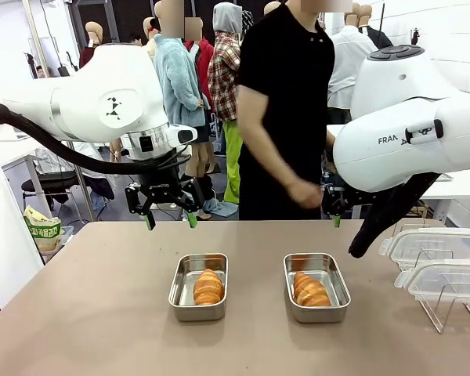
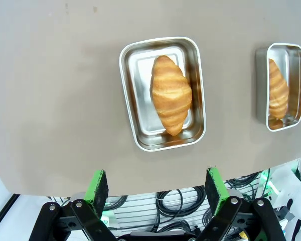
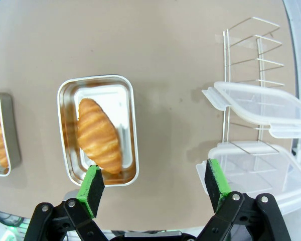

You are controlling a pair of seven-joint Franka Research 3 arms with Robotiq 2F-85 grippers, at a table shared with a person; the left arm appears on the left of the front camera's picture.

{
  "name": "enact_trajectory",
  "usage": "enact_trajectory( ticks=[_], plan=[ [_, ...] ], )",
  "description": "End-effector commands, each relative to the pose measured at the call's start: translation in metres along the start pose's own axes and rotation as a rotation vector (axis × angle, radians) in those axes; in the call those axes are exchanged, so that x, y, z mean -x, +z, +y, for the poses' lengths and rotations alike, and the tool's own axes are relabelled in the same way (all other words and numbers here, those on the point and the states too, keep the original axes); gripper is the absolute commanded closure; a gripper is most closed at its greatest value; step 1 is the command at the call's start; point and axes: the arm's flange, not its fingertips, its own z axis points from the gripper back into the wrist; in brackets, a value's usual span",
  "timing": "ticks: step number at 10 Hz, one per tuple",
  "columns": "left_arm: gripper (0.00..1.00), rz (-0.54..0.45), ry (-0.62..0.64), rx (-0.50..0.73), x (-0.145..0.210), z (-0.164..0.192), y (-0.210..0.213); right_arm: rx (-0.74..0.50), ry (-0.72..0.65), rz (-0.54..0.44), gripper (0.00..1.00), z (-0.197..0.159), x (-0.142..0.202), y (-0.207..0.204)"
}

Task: Place the bread in airtight containers.
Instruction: Pick up one Airtight Container lid and hand it to the human.

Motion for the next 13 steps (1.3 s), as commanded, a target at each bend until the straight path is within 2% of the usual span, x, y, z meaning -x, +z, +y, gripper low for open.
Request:
enact_trajectory(
  ticks=[1, 13],
  plan=[
    [0.00, -0.006, 0.001, -0.005, 0.0006, 0.0008, 0.0020, 0.002, 0.002, 0.001, 0.00, 0.0007, 0.0008, -0.0004],
    [0.00, -0.006, 0.001, -0.005, 0.0006, 0.0008, 0.0020, 0.002, 0.002, 0.001, 0.00, 0.0007, 0.0008, -0.0004]
  ],
)
